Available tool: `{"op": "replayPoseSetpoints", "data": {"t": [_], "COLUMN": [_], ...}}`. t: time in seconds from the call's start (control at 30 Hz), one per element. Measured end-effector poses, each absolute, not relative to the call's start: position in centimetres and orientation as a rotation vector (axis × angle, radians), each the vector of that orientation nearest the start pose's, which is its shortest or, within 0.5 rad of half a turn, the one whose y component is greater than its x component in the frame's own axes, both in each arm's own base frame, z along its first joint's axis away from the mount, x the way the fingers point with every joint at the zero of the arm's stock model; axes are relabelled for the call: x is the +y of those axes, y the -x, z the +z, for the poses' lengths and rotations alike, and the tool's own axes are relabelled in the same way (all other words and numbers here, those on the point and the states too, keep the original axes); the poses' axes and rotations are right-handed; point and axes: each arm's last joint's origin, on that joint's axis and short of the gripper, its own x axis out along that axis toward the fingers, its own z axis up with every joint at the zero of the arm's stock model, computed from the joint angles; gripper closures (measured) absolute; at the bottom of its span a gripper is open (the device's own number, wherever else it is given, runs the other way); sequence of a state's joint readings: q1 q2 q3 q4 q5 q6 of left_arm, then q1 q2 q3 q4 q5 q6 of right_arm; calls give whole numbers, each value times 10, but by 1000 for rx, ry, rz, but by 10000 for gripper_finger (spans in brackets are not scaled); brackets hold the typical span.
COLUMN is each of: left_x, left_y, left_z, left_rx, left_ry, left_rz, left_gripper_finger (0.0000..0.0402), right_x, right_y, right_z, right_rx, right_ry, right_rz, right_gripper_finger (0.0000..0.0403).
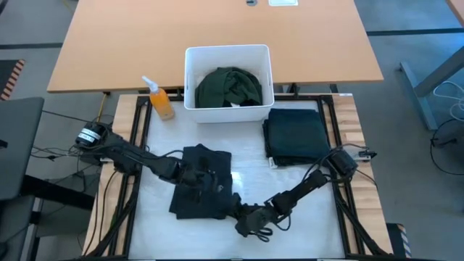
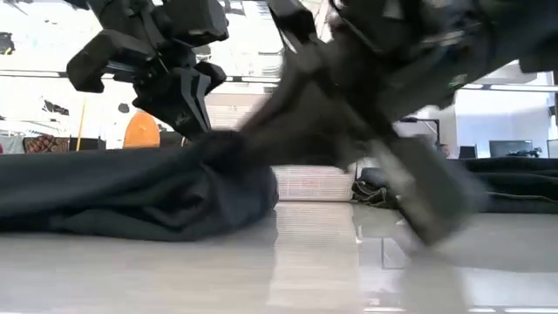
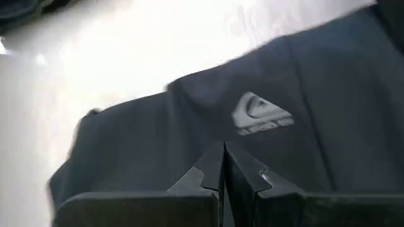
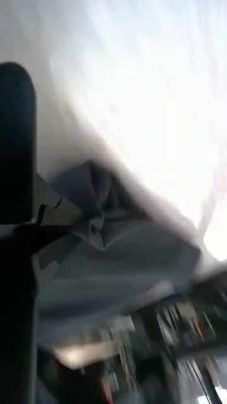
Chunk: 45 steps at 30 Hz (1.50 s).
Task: Fold laundry
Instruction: Fold the black shorts from the white laundry organizer
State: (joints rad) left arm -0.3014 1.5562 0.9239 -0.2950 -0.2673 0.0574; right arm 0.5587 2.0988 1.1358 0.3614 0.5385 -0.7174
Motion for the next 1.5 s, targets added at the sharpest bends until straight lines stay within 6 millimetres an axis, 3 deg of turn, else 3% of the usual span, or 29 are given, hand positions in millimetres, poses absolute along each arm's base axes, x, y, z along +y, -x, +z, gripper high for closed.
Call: {"op": "replayPoseSetpoints", "data": {"t": [0.13,0.33,0.47,0.6,0.83,0.97,1.13,1.3,1.5], "left_x": [-82,-91,-107,-129,-164,-175,-180,-172,-158], "left_y": [-293,-269,-257,-258,-276,-280,-282,-274,-237], "left_z": [182,140,125,116,107,113,133,174,223], "left_rx": [832,617,495,496,520,558,580,575,483], "left_ry": [-248,11,129,135,105,55,-62,-156,-144], "left_rz": [-100,-140,-110,-61,-89,-86,-69,5,92], "left_gripper_finger": [401,401,401,401,401,401,401,401,401], "right_x": [205,205,210,215,210,205,200,183,149], "right_y": [-347,-325,-318,-312,-295,-280,-273,-284,-320], "right_z": [120,139,148,164,217,240,243,243,248], "right_rx": [651,871,914,887,813,839,860,804,642], "right_ry": [872,416,247,195,20,-74,-109,-19,73], "right_rz": [334,629,593,590,556,519,347,228,181], "right_gripper_finger": [379,383,347,309,270,255,242,218,173]}}
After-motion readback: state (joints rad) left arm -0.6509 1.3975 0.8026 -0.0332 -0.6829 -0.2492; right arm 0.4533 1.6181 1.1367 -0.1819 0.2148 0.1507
